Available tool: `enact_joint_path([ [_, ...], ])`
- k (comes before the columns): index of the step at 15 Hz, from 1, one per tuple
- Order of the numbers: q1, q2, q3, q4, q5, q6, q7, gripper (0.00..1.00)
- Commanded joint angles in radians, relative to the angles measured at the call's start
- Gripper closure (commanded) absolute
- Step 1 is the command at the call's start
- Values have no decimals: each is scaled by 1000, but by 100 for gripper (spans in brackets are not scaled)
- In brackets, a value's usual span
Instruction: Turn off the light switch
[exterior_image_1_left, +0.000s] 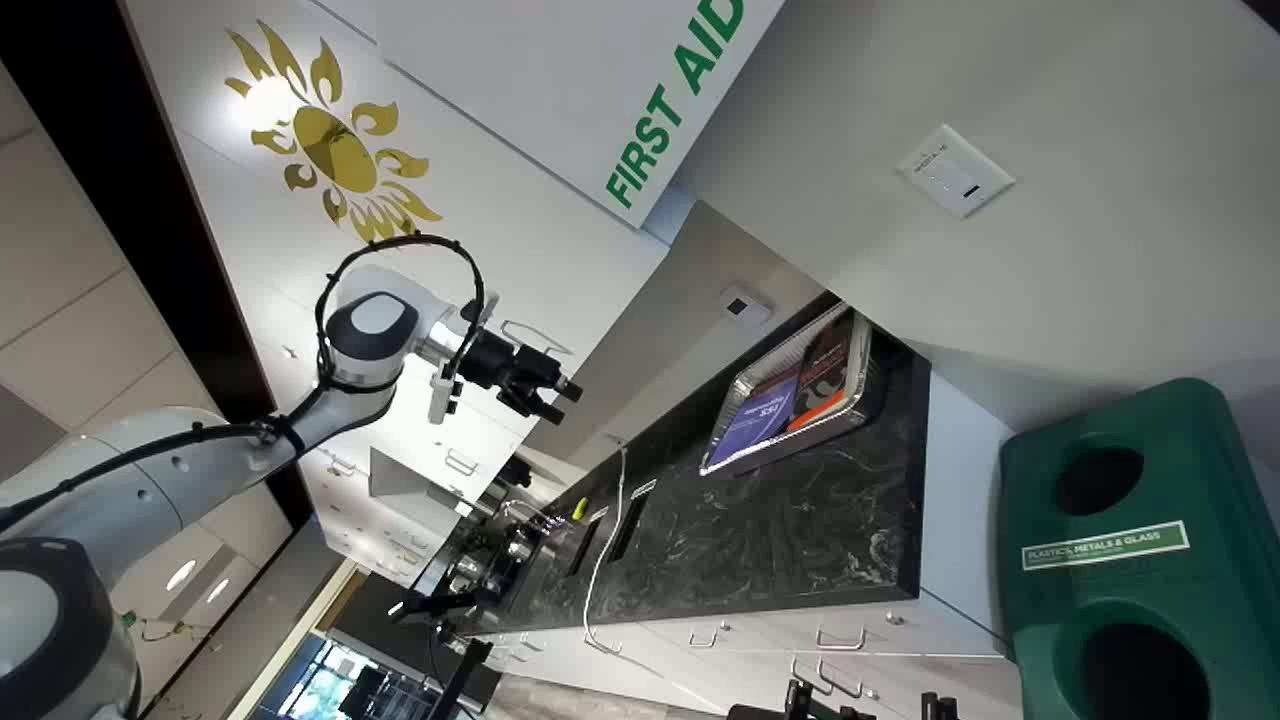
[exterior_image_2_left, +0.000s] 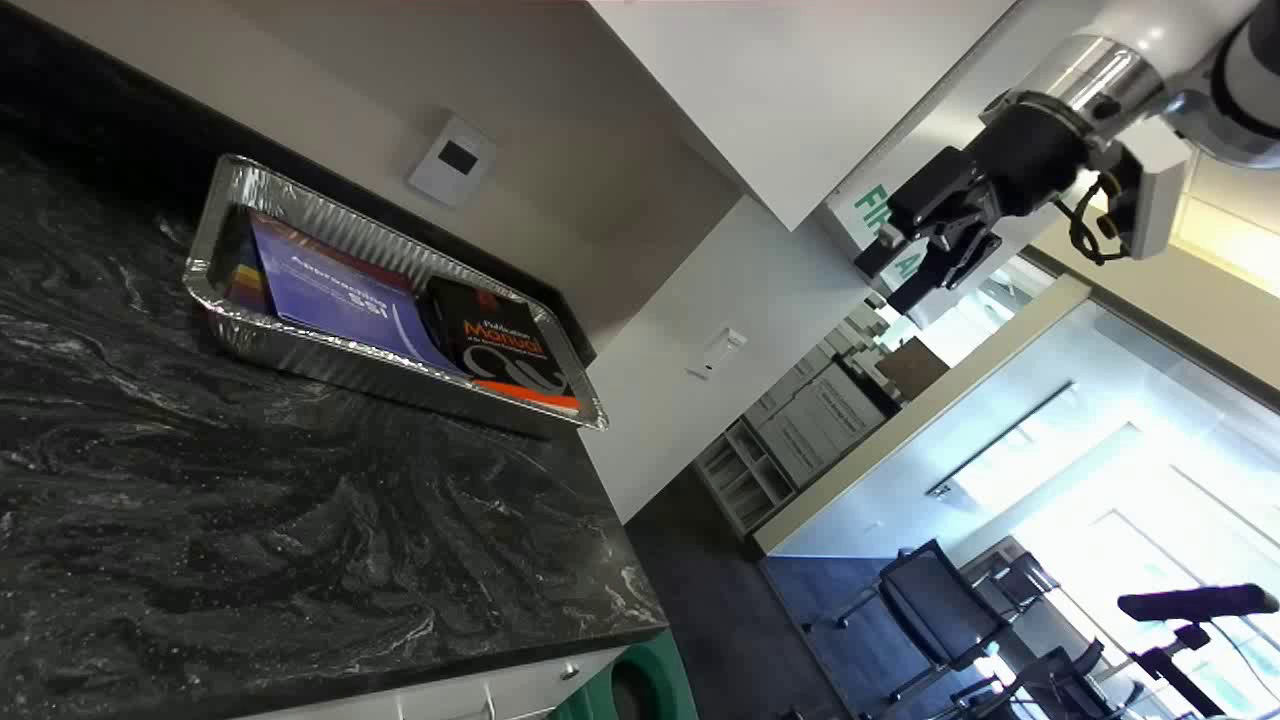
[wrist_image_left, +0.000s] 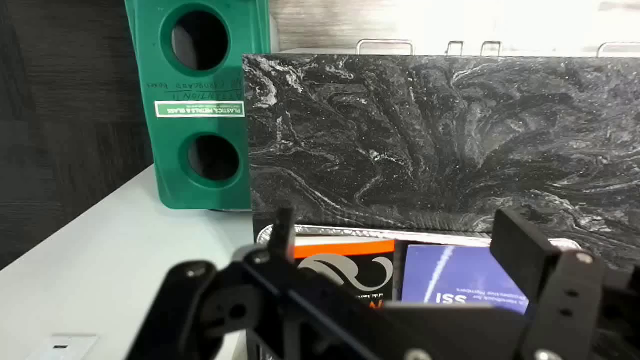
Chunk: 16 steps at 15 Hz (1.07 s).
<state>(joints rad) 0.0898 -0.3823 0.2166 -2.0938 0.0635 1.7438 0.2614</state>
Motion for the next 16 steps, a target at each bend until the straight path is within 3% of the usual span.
enact_joint_path([
  [1,10,2,-8,2,-4,-2,3,0],
  [8,-1,-18,-11,-29,-52,21,0,0],
  [12,-21,-41,-60,-95,-97,74,-40,0],
  [16,-58,-49,-129,-181,-173,200,-98,0],
])
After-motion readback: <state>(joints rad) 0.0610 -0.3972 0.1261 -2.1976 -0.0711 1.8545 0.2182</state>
